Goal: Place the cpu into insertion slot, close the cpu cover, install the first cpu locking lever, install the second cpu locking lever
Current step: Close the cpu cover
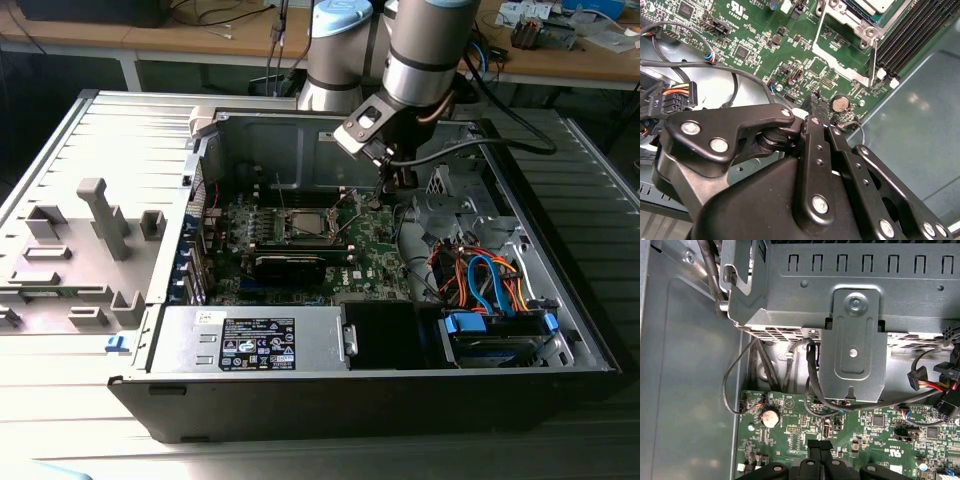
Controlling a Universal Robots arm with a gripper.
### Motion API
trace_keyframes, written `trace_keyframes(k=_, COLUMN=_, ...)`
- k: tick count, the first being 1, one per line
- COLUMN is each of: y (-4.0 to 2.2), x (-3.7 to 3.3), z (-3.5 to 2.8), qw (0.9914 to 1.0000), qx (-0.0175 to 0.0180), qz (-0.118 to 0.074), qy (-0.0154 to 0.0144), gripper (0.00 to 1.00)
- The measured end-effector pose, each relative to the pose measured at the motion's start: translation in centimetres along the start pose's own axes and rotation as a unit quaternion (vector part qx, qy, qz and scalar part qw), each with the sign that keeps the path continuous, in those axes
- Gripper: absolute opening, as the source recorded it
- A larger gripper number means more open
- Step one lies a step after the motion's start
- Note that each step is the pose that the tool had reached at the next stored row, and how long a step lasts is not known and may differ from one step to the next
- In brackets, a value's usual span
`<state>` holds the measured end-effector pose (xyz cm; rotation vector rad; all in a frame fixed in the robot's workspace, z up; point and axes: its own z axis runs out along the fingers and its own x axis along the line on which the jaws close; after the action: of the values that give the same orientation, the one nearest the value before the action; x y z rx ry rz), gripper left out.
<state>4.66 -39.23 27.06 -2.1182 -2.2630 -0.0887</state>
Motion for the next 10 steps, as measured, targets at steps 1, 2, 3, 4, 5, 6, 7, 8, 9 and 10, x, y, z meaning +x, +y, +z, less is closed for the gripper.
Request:
trace_keyframes(k=1, y=-0.01, x=0.0, z=0.01, qw=1.0, qx=0.0, qz=0.0, qy=0.0, gripper=0.11)
trace_keyframes(k=2, y=-0.02, x=0.0, z=0.02, qw=1.0, qx=0.0, qz=0.0, qy=0.0, gripper=0.11)
trace_keyframes(k=3, y=-0.03, x=0.0, z=0.03, qw=1.0, qx=0.0, qz=0.0, qy=0.0, gripper=0.11)
trace_keyframes(k=4, y=-0.03, x=0.0, z=0.04, qw=1.0, qx=0.0, qz=0.0, qy=0.0, gripper=0.11)
trace_keyframes(k=5, y=-0.03, x=0.0, z=0.04, qw=1.0, qx=0.0, qz=0.0, qy=0.0, gripper=0.11)
trace_keyframes(k=6, y=-0.04, x=0.0, z=0.07, qw=1.0, qx=0.0, qz=0.0, qy=0.0, gripper=0.11)
trace_keyframes(k=7, y=-0.04, x=0.0, z=0.08, qw=1.0, qx=0.0, qz=0.0, qy=0.0, gripper=0.11)
trace_keyframes(k=8, y=-0.05, x=0.0, z=0.09, qw=1.0, qx=0.0, qz=0.0, qy=0.0, gripper=0.11)
trace_keyframes(k=9, y=-0.05, x=-0.01, z=0.1, qw=1.0, qx=0.0, qz=0.0, qy=0.0, gripper=0.11)
trace_keyframes(k=10, y=-0.05, x=-0.01, z=0.11, qw=1.0, qx=0.0, qz=0.0, qy=0.0, gripper=0.11)
